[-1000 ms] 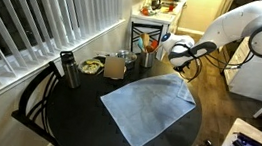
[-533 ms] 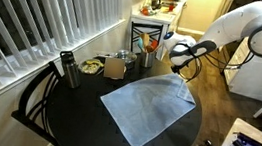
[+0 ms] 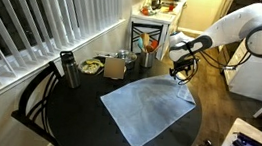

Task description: Unfold the towel

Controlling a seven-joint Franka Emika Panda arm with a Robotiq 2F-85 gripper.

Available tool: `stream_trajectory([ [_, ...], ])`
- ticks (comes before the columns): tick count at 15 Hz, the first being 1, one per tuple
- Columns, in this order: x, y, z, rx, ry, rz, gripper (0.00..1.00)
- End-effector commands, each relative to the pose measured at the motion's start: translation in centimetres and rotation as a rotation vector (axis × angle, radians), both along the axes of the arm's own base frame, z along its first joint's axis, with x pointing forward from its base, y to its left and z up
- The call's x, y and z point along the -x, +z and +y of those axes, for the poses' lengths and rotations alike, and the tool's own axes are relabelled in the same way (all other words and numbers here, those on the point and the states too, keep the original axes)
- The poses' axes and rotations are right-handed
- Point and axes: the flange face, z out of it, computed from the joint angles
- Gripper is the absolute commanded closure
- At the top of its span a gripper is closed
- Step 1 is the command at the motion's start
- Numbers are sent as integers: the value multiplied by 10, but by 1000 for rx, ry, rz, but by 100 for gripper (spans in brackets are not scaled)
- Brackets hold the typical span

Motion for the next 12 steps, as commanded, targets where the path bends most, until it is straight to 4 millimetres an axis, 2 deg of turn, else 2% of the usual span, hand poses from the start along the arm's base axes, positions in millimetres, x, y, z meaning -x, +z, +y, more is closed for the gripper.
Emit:
stream_trajectory([
  [1, 12, -9, -12, -65, -72, -2, 0],
  [2, 14, -8, -14, -82, -49, 2, 0],
  [3, 6, -9, -13, -35, -56, 1, 0],
  [12, 7, -11, -15, -47, -62, 2, 0],
])
